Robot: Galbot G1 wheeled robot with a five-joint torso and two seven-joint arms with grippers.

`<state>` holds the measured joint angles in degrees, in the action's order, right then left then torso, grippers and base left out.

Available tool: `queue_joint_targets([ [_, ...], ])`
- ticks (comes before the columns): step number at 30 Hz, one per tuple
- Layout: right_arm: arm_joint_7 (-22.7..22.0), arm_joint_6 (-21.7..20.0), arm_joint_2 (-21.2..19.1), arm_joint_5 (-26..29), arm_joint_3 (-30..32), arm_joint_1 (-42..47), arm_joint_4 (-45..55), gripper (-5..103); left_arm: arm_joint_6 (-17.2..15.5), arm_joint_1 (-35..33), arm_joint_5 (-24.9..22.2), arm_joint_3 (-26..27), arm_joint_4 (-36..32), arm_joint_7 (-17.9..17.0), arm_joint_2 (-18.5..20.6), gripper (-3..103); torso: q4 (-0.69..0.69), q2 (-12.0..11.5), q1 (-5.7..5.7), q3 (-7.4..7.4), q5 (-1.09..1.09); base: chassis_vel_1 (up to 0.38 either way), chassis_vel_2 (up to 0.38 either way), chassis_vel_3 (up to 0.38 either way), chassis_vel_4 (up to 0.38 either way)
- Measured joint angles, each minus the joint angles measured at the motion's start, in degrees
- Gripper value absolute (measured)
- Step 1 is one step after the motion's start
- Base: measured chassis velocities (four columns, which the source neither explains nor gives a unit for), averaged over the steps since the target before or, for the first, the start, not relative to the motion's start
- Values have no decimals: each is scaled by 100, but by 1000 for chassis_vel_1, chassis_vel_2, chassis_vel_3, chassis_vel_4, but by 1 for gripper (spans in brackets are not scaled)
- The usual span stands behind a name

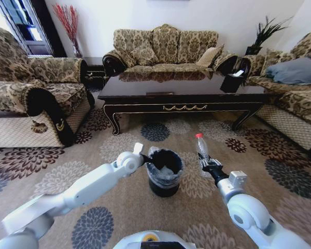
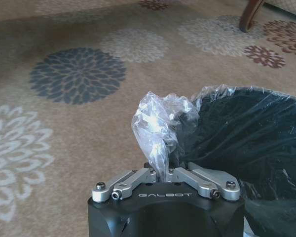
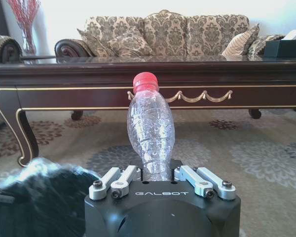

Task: Move to the front of the table and pick up the trash from the floor, then place it into the trash bin.

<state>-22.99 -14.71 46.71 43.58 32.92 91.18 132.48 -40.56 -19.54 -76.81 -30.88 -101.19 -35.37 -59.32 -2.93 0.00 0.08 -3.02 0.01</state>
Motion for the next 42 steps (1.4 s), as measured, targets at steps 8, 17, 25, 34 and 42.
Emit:
queue_joint_targets([
  [8,579,510,32,-187,-60,1,-28,24,56,225,-154,-274,144,22,-224,4,0,0,0,0,-1,0,0,0,0],
  [17,1114,988,121,-430,-150,130,-7,24,86,327,-277,-470,254,14,-422,4,-1,0,0,0,-1,0,0,0,0],
  [25,1228,1089,231,-662,-210,367,19,24,87,391,-279,-658,297,-76,-585,4,-1,0,0,0,-1,0,0,0,0],
  [34,1232,1111,301,-805,-241,457,-3,24,87,424,-354,-734,196,-189,-618,4,0,0,0,0,-1,0,0,0,0],
  [42,1232,1128,344,-823,-247,510,-26,39,94,428,-407,-769,85,-226,-551,4,0,0,0,0,-2,0,0,0,0],
])
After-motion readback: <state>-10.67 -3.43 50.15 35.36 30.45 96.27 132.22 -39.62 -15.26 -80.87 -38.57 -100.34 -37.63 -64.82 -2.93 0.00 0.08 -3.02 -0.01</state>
